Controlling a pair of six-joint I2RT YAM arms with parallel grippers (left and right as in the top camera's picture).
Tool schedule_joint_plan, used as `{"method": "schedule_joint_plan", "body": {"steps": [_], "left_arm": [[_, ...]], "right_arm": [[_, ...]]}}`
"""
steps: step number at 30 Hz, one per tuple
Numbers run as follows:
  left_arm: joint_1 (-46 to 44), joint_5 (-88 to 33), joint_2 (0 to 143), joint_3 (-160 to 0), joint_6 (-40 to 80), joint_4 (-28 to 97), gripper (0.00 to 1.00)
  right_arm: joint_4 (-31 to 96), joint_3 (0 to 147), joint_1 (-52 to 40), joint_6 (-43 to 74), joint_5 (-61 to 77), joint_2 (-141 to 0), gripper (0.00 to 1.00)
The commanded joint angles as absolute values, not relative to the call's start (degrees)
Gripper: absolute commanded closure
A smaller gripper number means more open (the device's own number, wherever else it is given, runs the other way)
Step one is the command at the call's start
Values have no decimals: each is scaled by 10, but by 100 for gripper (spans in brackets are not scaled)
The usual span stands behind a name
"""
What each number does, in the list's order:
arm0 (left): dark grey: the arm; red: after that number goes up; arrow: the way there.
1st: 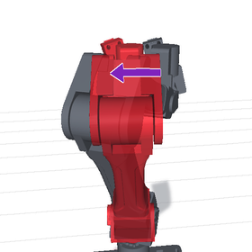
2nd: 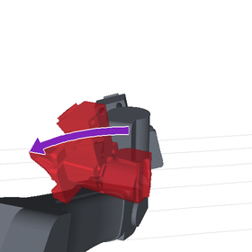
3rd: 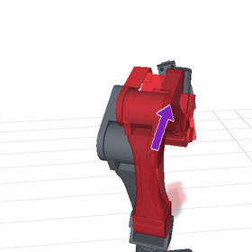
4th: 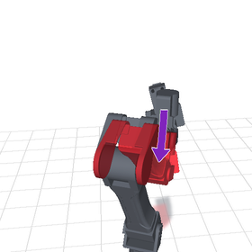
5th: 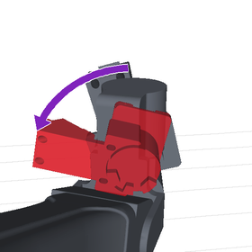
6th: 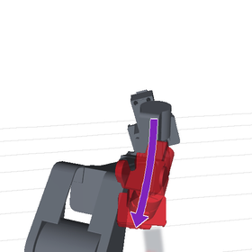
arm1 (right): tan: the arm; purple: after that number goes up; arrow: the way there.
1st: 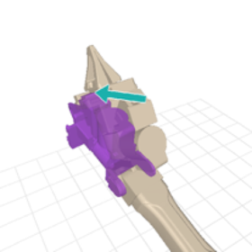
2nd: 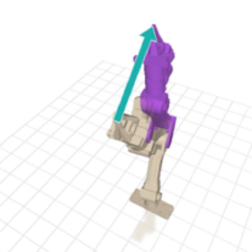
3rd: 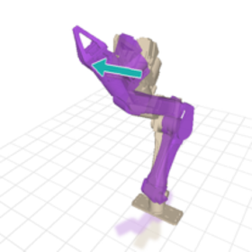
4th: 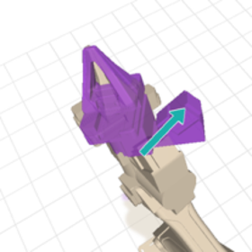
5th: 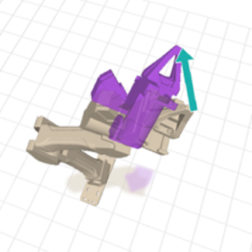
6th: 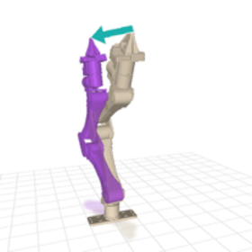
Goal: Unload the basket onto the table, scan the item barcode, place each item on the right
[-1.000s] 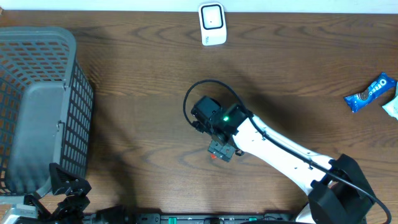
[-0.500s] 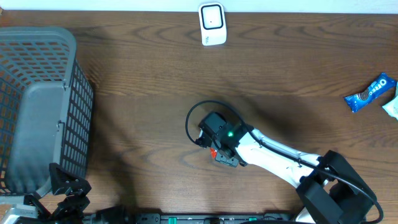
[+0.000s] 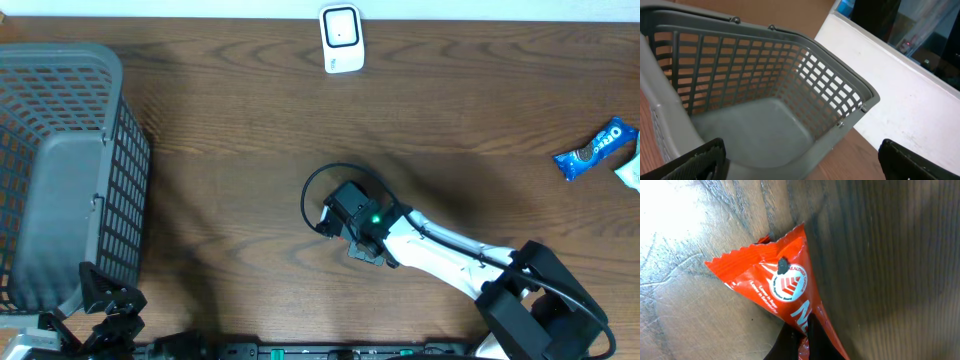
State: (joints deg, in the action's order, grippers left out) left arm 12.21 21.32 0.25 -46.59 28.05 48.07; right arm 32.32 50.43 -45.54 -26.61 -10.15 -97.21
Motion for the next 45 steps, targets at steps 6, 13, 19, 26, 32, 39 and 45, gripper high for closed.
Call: {"method": "schedule_joint_plan", "body": {"steps": [6,13,19,26,32,39,45], "left_arm": [[120,217,2,-467,270,480,2],[120,217,2,-467,271,480,2],[120,217,2,-467,271,480,2],[120,217,2,-467,271,480,2],[120,217,2,-467,271,480,2],[120,217,2,-467,270,480,2],[120,217,2,-467,270,480,2]], "right_arm": [[374,560,-450,-73,10,-973,99],[537,704,-396,-77,389,-973,99],[539,698,-321,-141,690,-975,99],[507,664,-268,-296,821,-976,98],[482,662,-295,-185,642,-976,1],[404,663,-402,-37,462,-976,1],[353,663,-495,41,314,-977,4]]}}
